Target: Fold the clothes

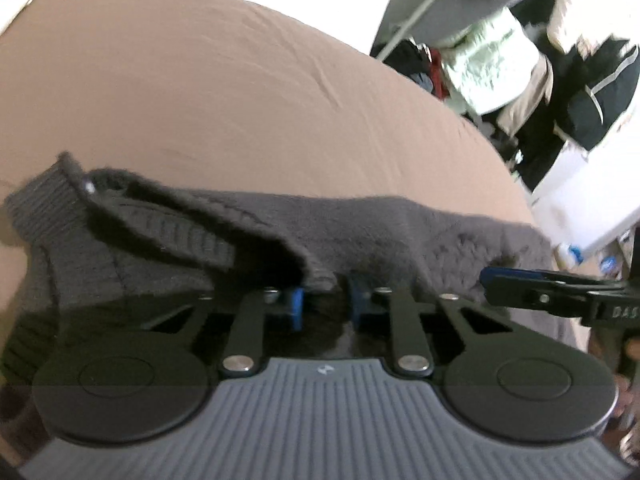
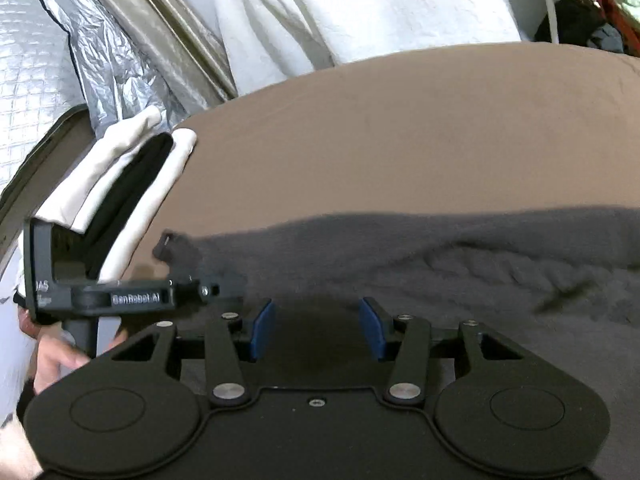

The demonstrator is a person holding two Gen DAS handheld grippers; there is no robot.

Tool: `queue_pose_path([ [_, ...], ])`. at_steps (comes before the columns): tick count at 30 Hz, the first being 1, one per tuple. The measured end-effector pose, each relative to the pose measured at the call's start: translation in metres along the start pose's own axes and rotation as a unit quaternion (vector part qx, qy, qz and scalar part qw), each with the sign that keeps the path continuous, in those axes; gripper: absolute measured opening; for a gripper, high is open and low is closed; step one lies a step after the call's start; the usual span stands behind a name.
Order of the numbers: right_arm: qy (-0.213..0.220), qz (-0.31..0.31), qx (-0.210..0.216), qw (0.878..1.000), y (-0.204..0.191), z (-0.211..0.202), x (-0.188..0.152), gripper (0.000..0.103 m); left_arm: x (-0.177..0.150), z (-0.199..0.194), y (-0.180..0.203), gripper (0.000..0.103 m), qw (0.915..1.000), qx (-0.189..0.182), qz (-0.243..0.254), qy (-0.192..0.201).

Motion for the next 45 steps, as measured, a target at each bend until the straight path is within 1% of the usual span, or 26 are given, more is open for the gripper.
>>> queue_pose_path([
  [2, 0.010, -0.039, 0.008, 0.999, -0.017, 0.008, 0.006, 0.067, 0.004, -0.003, -0.002, 0.014, 1.0000, 0.000, 0.000, 0.009],
  [4, -0.002, -0.061, 0.014, 0.998, -0.026, 0.017, 0.008, 0.074, 0.008, -0.006, 0.000, 0.012, 0.9998, 0.000, 0.007, 0.019],
  [5, -0.013, -0.057, 0.009, 0.998, -0.025, 0.024, 0.007, 0.074, 0.011, -0.007, 0.001, 0.012, 0.9997, -0.002, 0.009, 0.022],
  [7, -0.032, -0.006, 0.006, 0.999, -0.012, 0.038, 0.010, 0.074, 0.021, -0.005, 0.004, 0.012, 0.9998, -0.002, 0.014, 0.017],
  [9, -0.048, 0.050, 0.038, 0.997, 0.000, 0.048, 0.011, 0.075, 0.031, -0.002, 0.007, 0.011, 0.9998, -0.001, 0.018, 0.009],
  [11, -0.065, 0.101, 0.073, 0.990, 0.012, 0.057, 0.013, 0.076, 0.042, -0.002, 0.009, 0.010, 0.9997, -0.002, 0.025, 0.005],
  [12, -0.074, 0.127, 0.091, 0.985, 0.018, 0.062, 0.014, 0.070, 0.046, -0.001, 0.010, 0.010, 0.9996, -0.005, 0.027, 0.001],
  [13, -0.081, 0.134, 0.092, 0.983, 0.021, 0.066, 0.016, 0.039, 0.051, -0.001, 0.011, 0.010, 0.9996, -0.013, 0.026, -0.006],
  [14, -0.075, 0.119, 0.085, 0.986, 0.020, 0.068, 0.019, 0.020, 0.055, 0.000, 0.011, 0.010, 0.9994, -0.020, 0.024, -0.013],
  [17, -0.012, 0.066, 0.070, 0.995, 0.012, 0.056, 0.041, 0.017, 0.070, -0.005, 0.007, 0.010, 0.9995, -0.012, 0.027, 0.005],
  [20, 0.056, 0.014, 0.054, 0.997, 0.003, 0.038, 0.071, 0.017, 0.088, -0.008, -0.004, 0.010, 0.9993, -0.005, -0.002, 0.038],
  [21, 0.058, -0.013, 0.036, 0.998, 0.001, 0.039, 0.077, 0.018, 0.093, -0.005, -0.007, 0.010, 0.9989, 0.005, -0.010, 0.045],
  [22, 0.048, -0.047, 0.009, 0.998, -0.002, 0.046, 0.081, 0.024, 0.095, 0.004, -0.010, 0.011, 0.9986, 0.032, -0.009, 0.042],
  [23, 0.039, -0.081, -0.018, 0.996, -0.005, 0.052, 0.084, 0.048, 0.096, 0.016, -0.013, 0.011, 0.9971, 0.068, -0.001, 0.034],
  [24, 0.020, -0.101, -0.052, 0.993, -0.004, 0.062, 0.085, 0.059, 0.095, 0.028, -0.015, 0.011, 0.9943, 0.103, 0.014, 0.024],
  [26, -0.019, -0.118, -0.123, 0.985, 0.005, 0.080, 0.083, 0.062, 0.090, 0.043, -0.015, 0.012, 0.9818, 0.179, 0.063, 0.012],
  [27, -0.013, -0.121, -0.134, 0.984, 0.007, 0.080, 0.081, 0.062, 0.088, 0.043, -0.015, 0.012, 0.9768, 0.200, 0.076, 0.015],
  [28, 0.004, -0.116, -0.133, 0.984, 0.009, 0.072, 0.078, 0.062, 0.086, 0.036, -0.016, 0.014, 0.9770, 0.198, 0.074, 0.026],
  [30, 0.025, -0.094, -0.104, 0.990, 0.011, 0.054, 0.071, 0.062, 0.083, 0.021, -0.020, 0.027, 0.9789, 0.189, 0.063, 0.046],
  [31, 0.026, -0.086, -0.091, 0.992, 0.011, 0.048, 0.069, 0.062, 0.082, 0.012, -0.025, 0.039, 0.9821, 0.176, 0.044, 0.052],
  [32, 0.028, -0.080, -0.079, 0.993, 0.010, 0.043, 0.066, 0.062, 0.081, 0.003, -0.029, 0.042, 0.9841, 0.166, 0.030, 0.055],
  [35, 0.026, -0.048, -0.058, 0.997, 0.009, 0.037, 0.059, 0.062, 0.074, -0.025, -0.045, 0.045, 0.9859, 0.157, 0.002, 0.058],
  [38, 0.017, -0.049, -0.007, 0.999, -0.011, 0.046, 0.052, 0.062, 0.053, -0.055, -0.063, 0.048, 0.9831, 0.175, -0.011, 0.054],
  [39, 0.009, -0.063, 0.003, 0.998, -0.021, 0.053, 0.050, 0.062, 0.045, -0.063, -0.069, 0.049, 0.9817, 0.183, -0.015, 0.050],
  [41, -0.011, -0.107, 0.002, 0.994, -0.041, 0.072, 0.045, 0.063, 0.022, -0.076, -0.075, 0.050, 0.9789, 0.199, -0.025, 0.039],
  [45, -0.033, -0.117, -0.067, 0.990, -0.051, 0.128, 0.051, 0.064, -0.023, -0.099, -0.083, 0.051, 0.9733, 0.223, -0.051, 0.022],
])
Point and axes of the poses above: each gripper's, at about its wrist camera, not at the fingertips, and z roughly the way its jaws point, y to its right, x to its top, the point moved 3 cm from there along z, roughly the way its jaws point, and after that the axes turned 2 degrees about x, right-handed, at the moved point
